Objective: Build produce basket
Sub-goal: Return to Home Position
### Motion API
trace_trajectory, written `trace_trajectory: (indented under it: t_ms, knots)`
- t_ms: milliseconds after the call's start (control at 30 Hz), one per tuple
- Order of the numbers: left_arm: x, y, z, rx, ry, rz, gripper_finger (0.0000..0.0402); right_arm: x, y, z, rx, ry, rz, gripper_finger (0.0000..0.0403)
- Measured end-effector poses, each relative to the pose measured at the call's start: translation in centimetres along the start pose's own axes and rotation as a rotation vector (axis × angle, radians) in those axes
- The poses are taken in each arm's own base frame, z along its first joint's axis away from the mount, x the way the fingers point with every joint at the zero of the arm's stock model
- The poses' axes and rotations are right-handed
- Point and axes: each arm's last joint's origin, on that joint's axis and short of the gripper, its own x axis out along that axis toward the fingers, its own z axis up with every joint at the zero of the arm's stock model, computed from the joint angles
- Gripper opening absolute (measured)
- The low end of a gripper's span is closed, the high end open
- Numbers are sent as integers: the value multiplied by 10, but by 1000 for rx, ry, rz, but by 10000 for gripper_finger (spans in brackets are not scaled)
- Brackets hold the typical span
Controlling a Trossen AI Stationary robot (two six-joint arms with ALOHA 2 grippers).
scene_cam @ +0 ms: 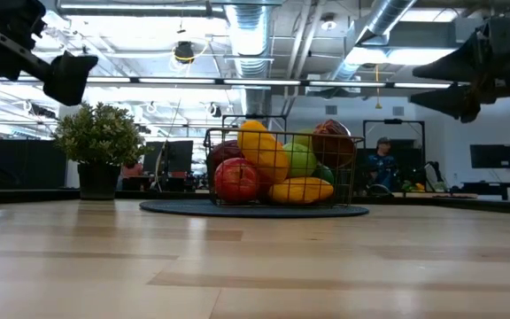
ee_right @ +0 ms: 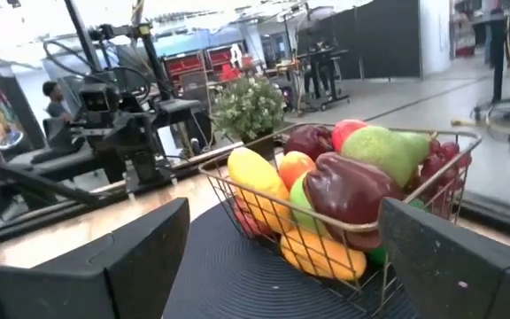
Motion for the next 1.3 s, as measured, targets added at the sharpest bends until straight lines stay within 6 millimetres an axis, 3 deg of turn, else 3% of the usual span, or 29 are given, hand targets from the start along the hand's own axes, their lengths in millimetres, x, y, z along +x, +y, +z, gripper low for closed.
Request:
trace_trajectory:
  t_ms: [133, 733, 1300]
  knots:
    - [0, 3, -1, 44, 8, 24, 392, 0, -1, -2, 14, 15, -11, 385]
    - [-9, 40, 8, 209, -49, 501, 392, 1, -1, -3, 52, 34, -7, 385]
    - [-9, 41, 8, 119, -74, 509, 392, 1, -1, -4, 49, 37, -7, 385]
